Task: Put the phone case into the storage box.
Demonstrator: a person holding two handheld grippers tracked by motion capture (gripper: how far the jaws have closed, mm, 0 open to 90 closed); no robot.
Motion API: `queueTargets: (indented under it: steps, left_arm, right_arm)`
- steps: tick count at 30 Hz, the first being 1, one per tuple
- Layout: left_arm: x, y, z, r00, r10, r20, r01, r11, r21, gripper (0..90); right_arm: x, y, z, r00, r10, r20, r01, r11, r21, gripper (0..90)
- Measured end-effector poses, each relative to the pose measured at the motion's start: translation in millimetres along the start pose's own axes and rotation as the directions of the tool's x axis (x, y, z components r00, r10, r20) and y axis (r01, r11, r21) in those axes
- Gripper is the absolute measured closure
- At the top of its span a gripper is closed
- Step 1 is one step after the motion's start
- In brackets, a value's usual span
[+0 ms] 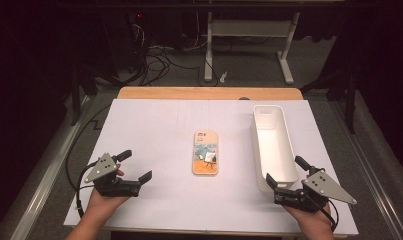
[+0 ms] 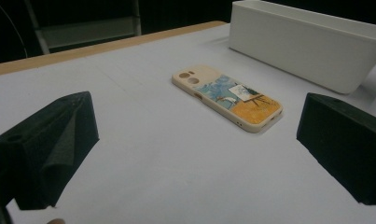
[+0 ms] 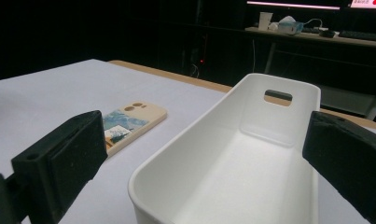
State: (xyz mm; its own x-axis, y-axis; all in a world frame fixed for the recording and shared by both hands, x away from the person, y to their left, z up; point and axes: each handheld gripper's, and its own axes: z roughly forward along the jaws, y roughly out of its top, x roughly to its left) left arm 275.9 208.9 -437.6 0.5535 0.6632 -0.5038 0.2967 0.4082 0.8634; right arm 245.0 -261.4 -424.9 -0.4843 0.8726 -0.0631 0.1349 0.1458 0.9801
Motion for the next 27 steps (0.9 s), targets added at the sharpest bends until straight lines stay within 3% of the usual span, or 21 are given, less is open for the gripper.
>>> queueTargets:
  steps: [13,27]
  left_arm:
    - [5.5,0.4,-0.2,0.9997,-0.003,-0.024,0.003,1.0,0.0,0.2]
    - [6.6,2.0,-0.5,0.9996,-0.018,-0.023,0.018,0.9998,-0.004,0.2]
  right_arm:
    - [-0.7,-1.6,0.6,1.0,0.0,0.009,0.0,1.0,0.008,0.2]
    - [-0.2,-2.4,1.3,0.9999,-0.004,0.01,0.004,1.0,0.013,0.2]
